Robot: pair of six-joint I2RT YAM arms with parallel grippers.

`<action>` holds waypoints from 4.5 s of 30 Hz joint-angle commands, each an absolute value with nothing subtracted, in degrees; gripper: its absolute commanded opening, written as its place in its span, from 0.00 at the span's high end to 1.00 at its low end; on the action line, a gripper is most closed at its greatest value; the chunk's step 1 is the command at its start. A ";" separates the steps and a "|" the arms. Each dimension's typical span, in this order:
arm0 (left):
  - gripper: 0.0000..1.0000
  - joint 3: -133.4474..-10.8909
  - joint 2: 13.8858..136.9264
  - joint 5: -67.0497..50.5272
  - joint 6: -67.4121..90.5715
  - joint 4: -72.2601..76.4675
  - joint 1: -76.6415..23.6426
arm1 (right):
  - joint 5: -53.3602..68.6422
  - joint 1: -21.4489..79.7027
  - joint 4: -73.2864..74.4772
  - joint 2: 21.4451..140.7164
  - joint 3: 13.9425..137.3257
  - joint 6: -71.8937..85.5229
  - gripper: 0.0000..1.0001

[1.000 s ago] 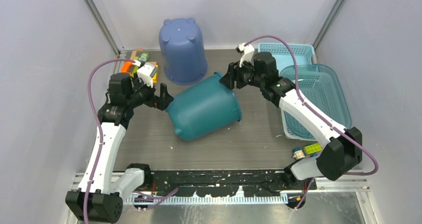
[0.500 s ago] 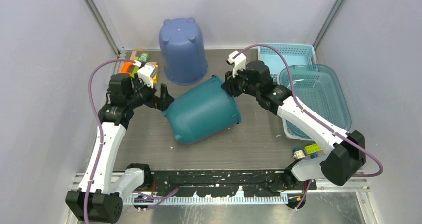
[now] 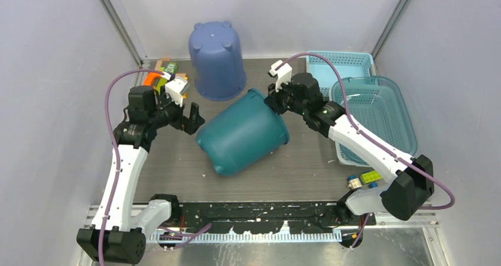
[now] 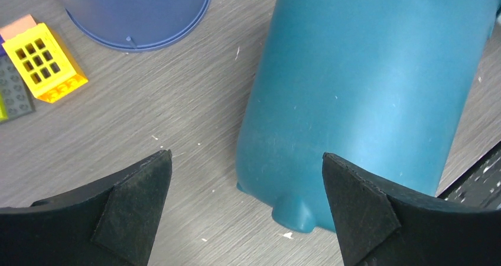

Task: Turn the large container upside down
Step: Turn the container upside down at the center of the board.

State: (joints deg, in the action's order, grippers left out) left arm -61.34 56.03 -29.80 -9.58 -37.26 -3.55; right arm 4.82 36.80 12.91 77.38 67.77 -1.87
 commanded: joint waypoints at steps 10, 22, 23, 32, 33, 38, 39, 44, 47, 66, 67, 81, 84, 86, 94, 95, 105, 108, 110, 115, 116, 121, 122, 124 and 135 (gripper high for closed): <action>0.00 -63.96 54.64 -40.12 -50.11 -68.43 -3.08 | 2.88 36.99 16.74 81.52 72.46 -0.04 0.90; 0.02 -54.69 51.63 -33.56 -44.56 -54.06 -3.20 | 6.05 34.69 18.18 82.54 73.97 3.08 0.92; 0.02 -53.99 51.30 -32.43 -43.42 -51.10 -3.17 | 6.33 34.44 18.33 82.73 74.14 3.34 0.92; 0.03 -50.17 51.85 -34.96 -39.46 -43.80 -3.55 | 8.60 33.11 19.54 84.51 75.28 5.04 0.93; 0.03 -49.99 51.93 -36.03 -39.40 -43.91 -3.71 | 8.70 32.97 19.84 84.71 75.49 5.22 0.93; 0.07 -48.85 52.74 -36.16 -38.46 -42.22 -6.12 | 9.52 32.27 20.46 85.40 76.03 5.76 0.94; 0.09 -48.54 53.00 -35.42 -38.35 -41.81 -6.72 | 9.70 32.06 20.53 85.64 76.20 5.89 0.94; 0.21 -47.97 53.79 -32.73 -37.36 -40.74 -10.39 | 11.49 30.63 21.28 86.36 76.90 7.36 0.95; 0.36 -48.75 53.57 -33.01 -36.36 -40.47 -10.95 | 13.04 29.26 21.83 87.02 77.54 8.65 0.95; 0.73 -56.53 54.74 -36.28 -24.92 -35.87 -10.99 | 19.70 22.70 25.07 92.16 79.92 13.66 0.96; 0.71 -56.91 54.83 -36.19 -24.35 -35.60 -10.99 | 19.89 22.22 25.19 92.43 80.01 13.77 0.96; 0.48 -61.46 54.87 -36.67 -19.11 -35.88 -10.99 | 21.85 17.35 25.56 94.04 80.63 13.73 0.97; 0.47 -62.05 54.97 -37.79 -18.62 -36.14 -11.01 | 21.87 16.53 25.32 94.24 80.23 13.52 0.97; 0.46 -62.29 55.01 -38.32 -18.42 -36.23 -10.99 | 22.10 15.97 25.36 94.22 80.03 13.38 0.97; 0.41 -64.52 55.41 -39.54 -17.24 -36.90 -10.99 | 21.41 13.87 25.36 92.96 78.32 12.75 0.98; 0.40 -64.78 55.54 -39.74 -16.89 -36.89 -11.00 | 21.32 13.50 25.20 92.91 78.07 12.82 0.98; 0.38 -64.80 56.30 -42.41 -11.89 -33.21 -11.01 | 23.72 10.57 23.08 91.92 74.94 15.35 0.99; 0.38 -64.98 56.74 -42.89 -10.86 -32.16 -11.03 | 24.80 9.92 22.11 91.97 73.79 16.53 0.99; 0.37 -65.32 57.22 -43.51 -10.04 -31.29 -10.99 | 25.43 9.64 21.77 92.16 73.21 17.25 0.99; 0.36 -66.45 58.49 -45.72 -7.33 -29.26 -10.99 | 25.32 9.06 21.63 93.03 72.46 18.63 0.99; 0.36 -66.64 58.76 -46.00 -6.77 -28.79 -10.99 | 25.18 9.04 21.57 93.26 72.29 18.78 0.99; 0.36 -66.92 59.70 -47.40 -4.91 -26.58 -11.06 | 25.05 8.89 20.92 93.58 71.27 19.13 0.99; 0.36 -66.77 59.88 -47.70 -4.59 -26.21 -11.16 | 25.06 8.94 20.58 93.60 70.89 19.17 0.99; 0.36 -66.59 60.15 -48.06 -4.11 -25.39 -11.45 | 25.12 8.95 20.25 93.97 70.36 19.37 0.99; 0.36 -66.36 61.41 -49.32 -2.12 -23.56 -13.57 | 28.16 8.93 17.82 95.46 69.10 21.26 0.99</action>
